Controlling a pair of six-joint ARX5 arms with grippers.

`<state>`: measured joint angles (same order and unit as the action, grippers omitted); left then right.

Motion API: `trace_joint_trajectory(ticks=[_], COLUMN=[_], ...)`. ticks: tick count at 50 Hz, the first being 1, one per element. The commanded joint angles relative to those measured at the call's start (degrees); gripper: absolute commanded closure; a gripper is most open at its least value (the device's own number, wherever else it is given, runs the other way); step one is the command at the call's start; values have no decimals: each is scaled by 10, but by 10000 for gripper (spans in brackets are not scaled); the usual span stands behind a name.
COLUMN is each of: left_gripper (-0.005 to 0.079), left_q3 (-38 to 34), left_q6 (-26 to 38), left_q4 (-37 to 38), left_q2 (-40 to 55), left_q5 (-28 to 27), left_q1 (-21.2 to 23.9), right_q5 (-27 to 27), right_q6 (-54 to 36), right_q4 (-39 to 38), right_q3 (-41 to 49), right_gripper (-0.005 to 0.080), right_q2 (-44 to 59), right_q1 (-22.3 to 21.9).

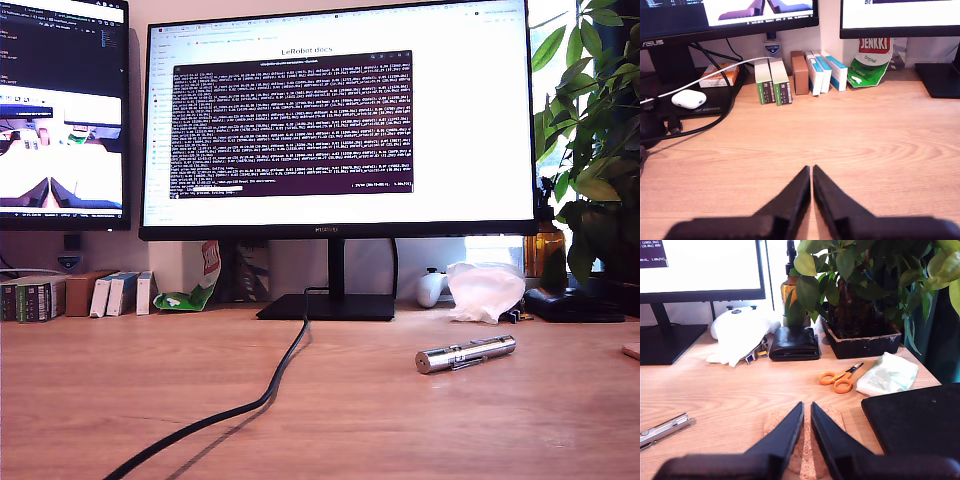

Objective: Pick the metallic laser pointer with your right arm, pass it to your left arm, then place it down to the left side of the table

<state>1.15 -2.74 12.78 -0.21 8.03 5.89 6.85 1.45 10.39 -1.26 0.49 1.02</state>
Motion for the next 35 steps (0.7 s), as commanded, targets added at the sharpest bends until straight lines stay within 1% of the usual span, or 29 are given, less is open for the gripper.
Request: trace_joint_trajectory(ticks=[1, 23, 26, 29, 30, 32, 35], left_gripper=[766, 766, 766, 766, 766, 766, 766], left_q3=[-21, -21, -21, -21, -21, -21, -21], left_q6=[-3, -3, -17, -26, -37, -42, -62], left_q4=[3, -2, -17, -38, -45, -61, -89], left_q2=[-5, -4, -4, -4, -4, -5, -5], left_q5=[0, -1, -4, -12, -16, -25, -44], left_q1=[1, 1, 1, 1, 1, 1, 1], right_q5=[7, 5, 0, -15, -20, -33, -47], right_q6=[1, 4, 39, 73, 84, 103, 137], right_q4=[-6, -7, -7, -12, -17, -27, -65], right_q3=[9, 9, 9, 9, 9, 9, 9], right_gripper=[763, 763, 763, 763, 763, 763, 762], right_q2=[0, 0, 0, 0, 0, 0, 0], right_q1=[1, 1, 1, 1, 1, 1, 1])
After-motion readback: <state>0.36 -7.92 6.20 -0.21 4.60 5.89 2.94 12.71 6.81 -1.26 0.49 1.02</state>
